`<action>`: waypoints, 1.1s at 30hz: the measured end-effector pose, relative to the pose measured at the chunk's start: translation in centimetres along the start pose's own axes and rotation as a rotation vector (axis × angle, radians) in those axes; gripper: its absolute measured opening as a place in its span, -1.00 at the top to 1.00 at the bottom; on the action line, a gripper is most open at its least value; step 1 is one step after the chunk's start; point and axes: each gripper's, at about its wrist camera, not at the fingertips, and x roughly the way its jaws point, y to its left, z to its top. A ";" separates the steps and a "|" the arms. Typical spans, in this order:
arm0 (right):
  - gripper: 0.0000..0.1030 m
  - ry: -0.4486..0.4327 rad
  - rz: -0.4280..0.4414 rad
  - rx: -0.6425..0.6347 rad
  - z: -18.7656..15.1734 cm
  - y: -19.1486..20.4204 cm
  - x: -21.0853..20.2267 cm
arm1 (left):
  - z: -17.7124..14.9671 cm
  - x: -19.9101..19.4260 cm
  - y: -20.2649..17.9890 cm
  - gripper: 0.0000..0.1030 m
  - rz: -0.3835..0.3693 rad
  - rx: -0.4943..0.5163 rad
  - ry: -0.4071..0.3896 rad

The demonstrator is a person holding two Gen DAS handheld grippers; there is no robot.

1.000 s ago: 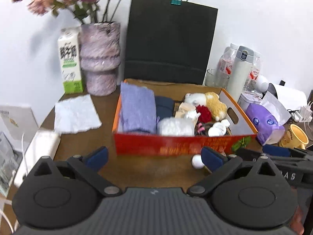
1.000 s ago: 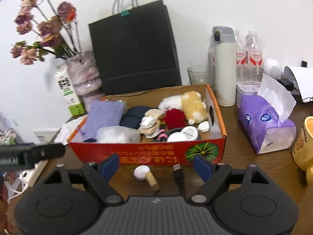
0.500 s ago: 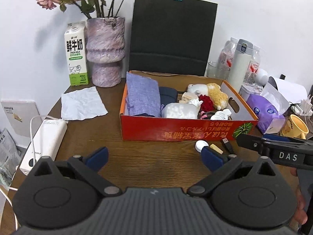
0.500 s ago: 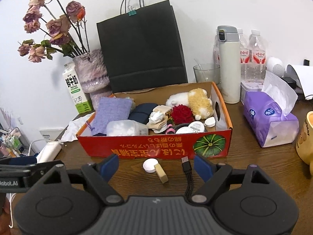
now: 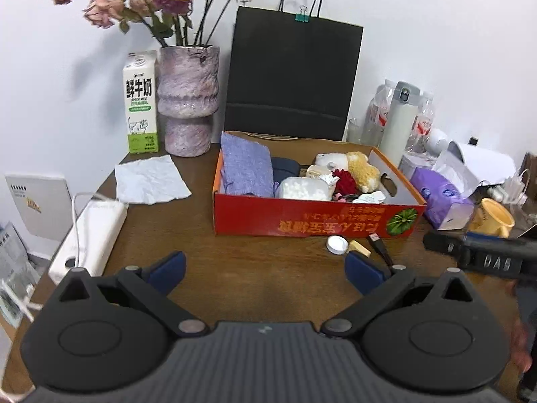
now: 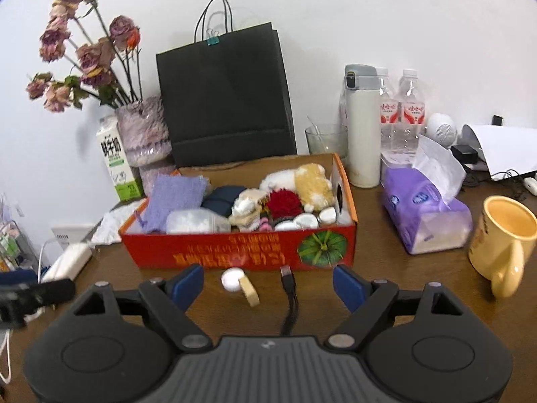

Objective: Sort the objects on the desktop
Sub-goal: 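Withdraw both grippers from the box back over the table, then grasp the small orange toy with the left gripper while the right approaches the black cable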

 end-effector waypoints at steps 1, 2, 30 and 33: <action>-0.62 0.002 -0.001 -0.005 -0.6 0.0 -0.4 | -0.5 -0.5 0.1 -1.00 -0.008 -0.006 0.001; -0.62 0.003 0.000 -0.009 -1.2 0.1 -0.9 | -1.0 -1.0 0.2 -1.00 -0.013 -0.010 -0.001; -0.55 -0.021 0.000 -0.197 -13.9 0.6 -11.4 | -14.1 -2.3 -3.5 -0.24 -0.085 0.186 0.061; -0.51 -0.021 -0.022 -0.186 -12.5 -0.6 -9.4 | -14.1 -1.4 -3.5 0.08 -0.093 0.182 0.074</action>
